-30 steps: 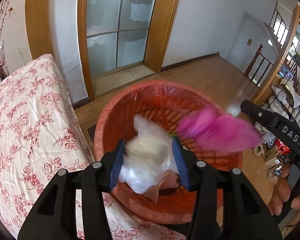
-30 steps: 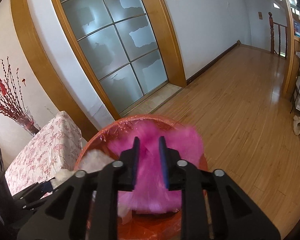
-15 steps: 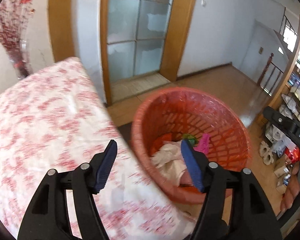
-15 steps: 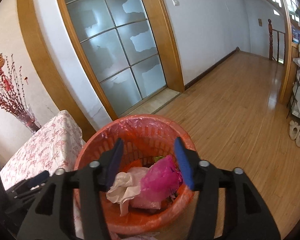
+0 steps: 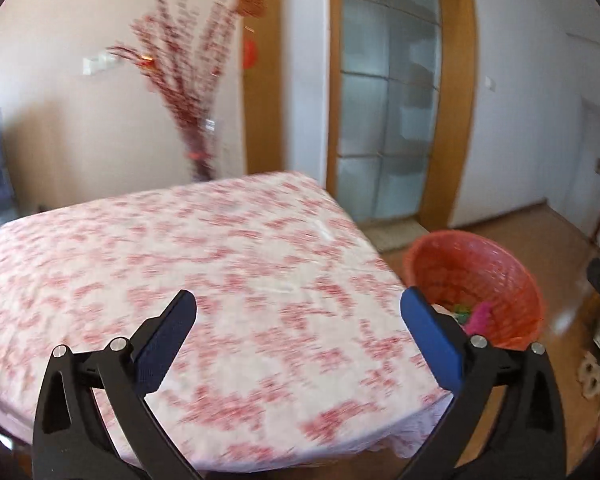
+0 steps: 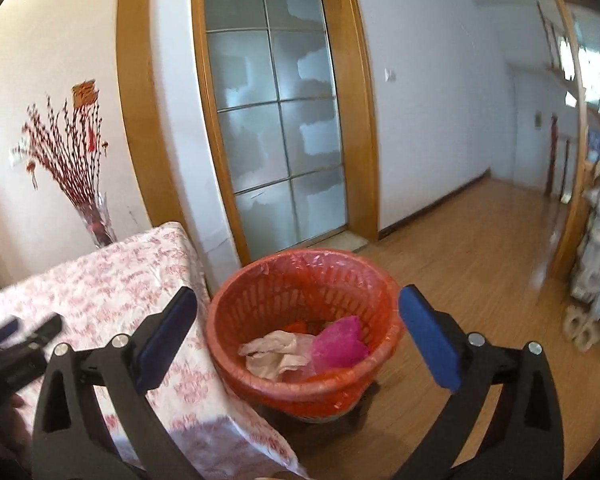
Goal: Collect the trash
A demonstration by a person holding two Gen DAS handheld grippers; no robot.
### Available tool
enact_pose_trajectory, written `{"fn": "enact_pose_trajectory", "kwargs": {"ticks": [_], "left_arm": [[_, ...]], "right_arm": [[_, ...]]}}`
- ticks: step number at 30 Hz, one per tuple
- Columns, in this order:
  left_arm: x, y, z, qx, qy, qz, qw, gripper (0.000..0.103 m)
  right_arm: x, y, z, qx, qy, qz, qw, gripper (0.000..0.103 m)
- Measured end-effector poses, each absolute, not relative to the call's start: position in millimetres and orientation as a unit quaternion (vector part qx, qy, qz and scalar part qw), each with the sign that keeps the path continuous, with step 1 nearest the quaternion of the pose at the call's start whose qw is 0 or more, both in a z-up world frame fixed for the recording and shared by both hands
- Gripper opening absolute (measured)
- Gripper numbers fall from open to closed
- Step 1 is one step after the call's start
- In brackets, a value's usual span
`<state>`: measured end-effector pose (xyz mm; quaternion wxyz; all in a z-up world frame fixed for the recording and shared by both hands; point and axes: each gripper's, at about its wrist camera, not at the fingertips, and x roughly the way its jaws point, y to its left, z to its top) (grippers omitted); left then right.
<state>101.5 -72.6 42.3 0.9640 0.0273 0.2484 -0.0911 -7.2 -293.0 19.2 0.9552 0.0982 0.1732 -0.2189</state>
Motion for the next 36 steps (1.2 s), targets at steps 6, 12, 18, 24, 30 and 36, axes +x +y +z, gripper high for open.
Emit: {"fn": "enact_pose_trajectory", "kwargs": {"ticks": [6,12,18,24,30,36], "left_arm": [[66.8,-42.0,41.7,0.015,0.23,-0.06,0.971,0.101],[42.9,-27.3,33.6,0.005,0.223,-0.042,0.974,0.101],[22.4,-15.2,27.5,-0.004,0.219,-0.028,0.975,0.101],[4.1,-9.2,23.4,-0.001,0.208,-0.016,0.978,0.101],[-2.8,-3.8,17.0,-0.001,0.213,-0.011,0.977,0.101],[-5.0,0.8,13.6,-0.004,0.219,-0.009,0.976,0.101]], "right_arm": [[-33.9,-257.9,17.8,0.057,0.173,-0.246,0.952,0.099],[-51.1,-232.6,11.9,0.034,0.182,-0.234,0.955,0.099],[-66.9,-213.6,10.6,0.03,0.179,-0.222,0.958,0.099],[-78.4,-196.2,12.1,0.022,0.174,-0.215,0.961,0.099],[-85.5,-187.1,9.6,0.019,0.178,-0.219,0.959,0.099],[-84.9,-189.2,-1.2,0.03,0.199,-0.226,0.953,0.099]]}}
